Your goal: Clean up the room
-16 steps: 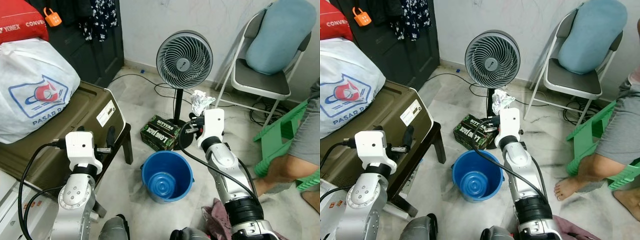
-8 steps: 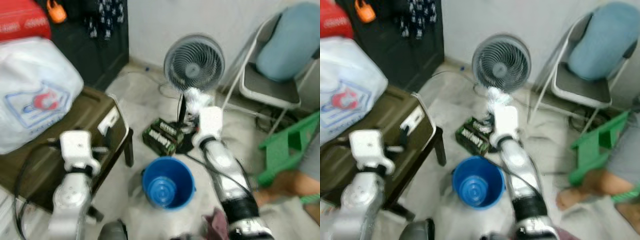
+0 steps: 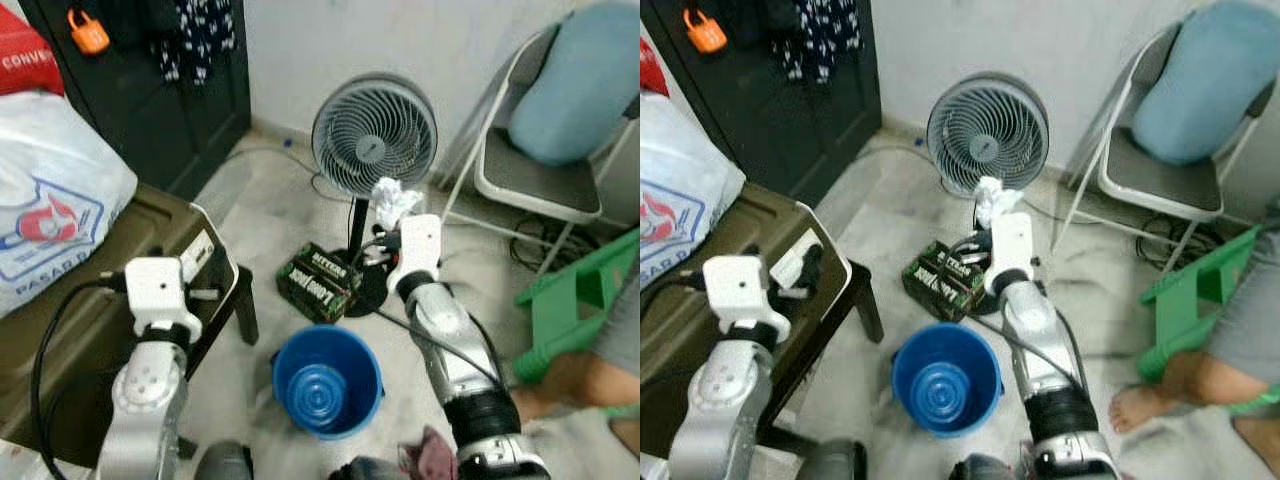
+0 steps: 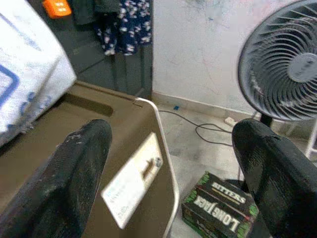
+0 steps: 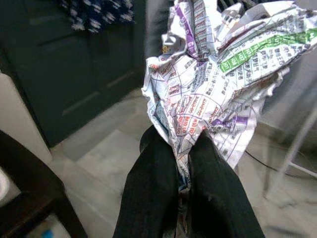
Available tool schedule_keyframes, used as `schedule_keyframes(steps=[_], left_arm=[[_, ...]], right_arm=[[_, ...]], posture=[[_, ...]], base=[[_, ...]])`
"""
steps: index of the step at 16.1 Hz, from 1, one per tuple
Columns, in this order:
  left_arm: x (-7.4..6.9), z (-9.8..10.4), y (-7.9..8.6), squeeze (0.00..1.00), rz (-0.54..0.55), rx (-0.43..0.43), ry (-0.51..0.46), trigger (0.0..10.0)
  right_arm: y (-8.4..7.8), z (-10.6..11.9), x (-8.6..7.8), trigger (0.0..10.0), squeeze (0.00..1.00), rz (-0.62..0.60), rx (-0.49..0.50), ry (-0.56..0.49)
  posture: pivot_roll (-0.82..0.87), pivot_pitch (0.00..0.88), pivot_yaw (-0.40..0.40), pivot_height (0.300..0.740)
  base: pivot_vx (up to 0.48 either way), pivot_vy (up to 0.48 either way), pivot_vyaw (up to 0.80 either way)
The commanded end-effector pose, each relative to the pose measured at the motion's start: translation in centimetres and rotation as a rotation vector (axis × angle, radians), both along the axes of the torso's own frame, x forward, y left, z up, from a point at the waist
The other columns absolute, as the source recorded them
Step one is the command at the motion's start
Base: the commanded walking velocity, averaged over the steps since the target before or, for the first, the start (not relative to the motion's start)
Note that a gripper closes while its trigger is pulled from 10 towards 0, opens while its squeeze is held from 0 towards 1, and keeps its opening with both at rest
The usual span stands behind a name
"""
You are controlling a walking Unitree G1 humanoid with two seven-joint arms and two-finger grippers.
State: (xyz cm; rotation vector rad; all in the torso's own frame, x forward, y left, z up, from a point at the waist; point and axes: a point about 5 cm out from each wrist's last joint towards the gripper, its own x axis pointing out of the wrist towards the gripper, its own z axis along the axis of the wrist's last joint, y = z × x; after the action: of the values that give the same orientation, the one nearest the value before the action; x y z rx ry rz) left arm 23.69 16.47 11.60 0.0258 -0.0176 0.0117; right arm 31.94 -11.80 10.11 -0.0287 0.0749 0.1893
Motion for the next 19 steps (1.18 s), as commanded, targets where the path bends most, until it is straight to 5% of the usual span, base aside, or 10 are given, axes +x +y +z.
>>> schedule_keyframes(steps=[1, 3, 8, 10, 16, 17, 19], left_arm=[[-0.3, -0.1, -0.2, 0.00, -0.024, 0.015, 0.011, 10.0], [-0.9, -0.1, -0.4, 0.00, -0.094, 0.086, 0.017, 10.0], [-4.6, -0.2, 1.4, 0.00, -0.210, 0.235, 0.080, 10.0], [-6.1, 0.3, 2.3, 0.00, -0.252, 0.273, 0.109, 10.0], [-8.1, 1.5, 4.2, 0.00, -0.299, 0.331, 0.172, 10.0], [-8.2, 1.8, 4.2, 0.00, -0.305, 0.332, 0.176, 10.0], [-8.3, 2.0, 4.3, 0.00, -0.307, 0.330, 0.181, 10.0]], right_arm=[[-0.7, -0.6, 0.1, 10.0, 0.00, -0.047, -0.011, 0.042], [-1.0, -1.4, 0.4, 10.0, 0.00, -0.096, -0.023, 0.101], [-1.5, -6.2, -0.4, 10.0, 0.00, -0.313, -0.084, 0.430], [-0.4, -6.2, 0.0, 10.0, 0.00, -0.318, 0.042, 0.438], [0.7, -7.1, 0.4, 10.0, 0.00, -0.355, 0.077, 0.515], [1.1, -7.6, 0.1, 10.0, 0.25, -0.338, 0.080, 0.534], [1.4, -7.7, 0.1, 10.0, 1.00, -0.326, 0.084, 0.537]], posture=[[0.03, 0.100, -0.080, 0.740], [0.05, 0.111, -0.078, 0.740], [0.12, 0.187, -0.020, 0.740], [0.14, 0.225, 0.015, 0.740], [0.21, 0.287, 0.075, 0.740], [0.21, 0.290, 0.076, 0.740], [0.22, 0.297, 0.078, 0.740]], base=[[0.000, 0.000, 0.00], [0.000, 0.000, 0.00], [0.000, 0.000, 0.00], [0.000, 0.000, 0.00], [0.000, 0.000, 0.00], [0.000, 0.000, 0.00], [0.000, 0.000, 0.00]])
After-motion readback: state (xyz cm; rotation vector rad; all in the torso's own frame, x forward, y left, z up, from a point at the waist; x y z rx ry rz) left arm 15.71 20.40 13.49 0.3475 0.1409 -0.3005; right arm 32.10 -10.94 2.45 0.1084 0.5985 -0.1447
